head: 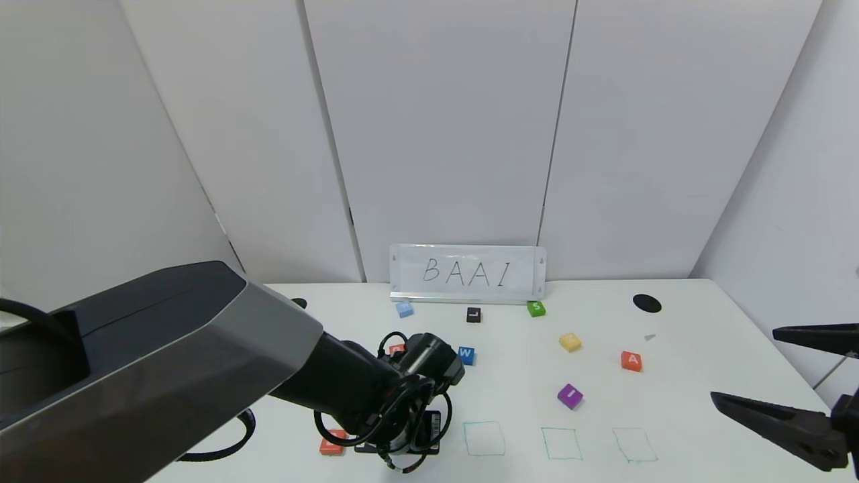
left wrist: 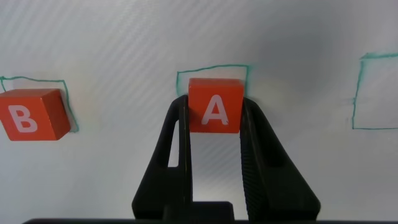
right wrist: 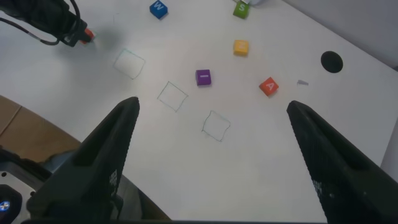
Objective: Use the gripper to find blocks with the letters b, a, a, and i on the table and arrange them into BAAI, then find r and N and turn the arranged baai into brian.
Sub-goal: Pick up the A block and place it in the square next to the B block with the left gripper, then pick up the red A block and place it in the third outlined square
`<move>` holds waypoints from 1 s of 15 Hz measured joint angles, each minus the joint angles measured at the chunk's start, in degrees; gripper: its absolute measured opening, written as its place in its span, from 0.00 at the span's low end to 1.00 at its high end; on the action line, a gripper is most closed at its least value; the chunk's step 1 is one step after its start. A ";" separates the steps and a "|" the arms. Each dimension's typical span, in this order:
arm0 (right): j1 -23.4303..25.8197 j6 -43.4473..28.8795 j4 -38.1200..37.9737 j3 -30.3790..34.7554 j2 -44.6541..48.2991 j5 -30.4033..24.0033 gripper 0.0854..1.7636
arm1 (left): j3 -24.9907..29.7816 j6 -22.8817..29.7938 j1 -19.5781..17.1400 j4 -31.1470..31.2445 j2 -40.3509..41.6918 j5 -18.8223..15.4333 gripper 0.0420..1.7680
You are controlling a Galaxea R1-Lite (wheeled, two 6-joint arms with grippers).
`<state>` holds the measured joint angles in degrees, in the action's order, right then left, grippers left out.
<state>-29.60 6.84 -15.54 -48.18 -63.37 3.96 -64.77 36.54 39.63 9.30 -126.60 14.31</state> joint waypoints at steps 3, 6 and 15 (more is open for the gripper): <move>0.00 -0.02 0.00 0.02 -0.11 0.00 0.97 | 0.00 0.02 0.00 0.02 -0.05 0.05 0.35; 0.00 0.00 -0.02 0.00 -0.09 -0.02 0.97 | -0.09 -0.02 0.00 -0.50 0.15 0.16 0.54; -0.06 -0.04 -0.02 -0.09 0.17 0.00 0.97 | 0.57 0.06 0.48 -2.74 7.23 1.74 0.84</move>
<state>-29.66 6.80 -15.57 -48.26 -63.20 3.96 -64.20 36.60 40.11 6.56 -119.37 16.06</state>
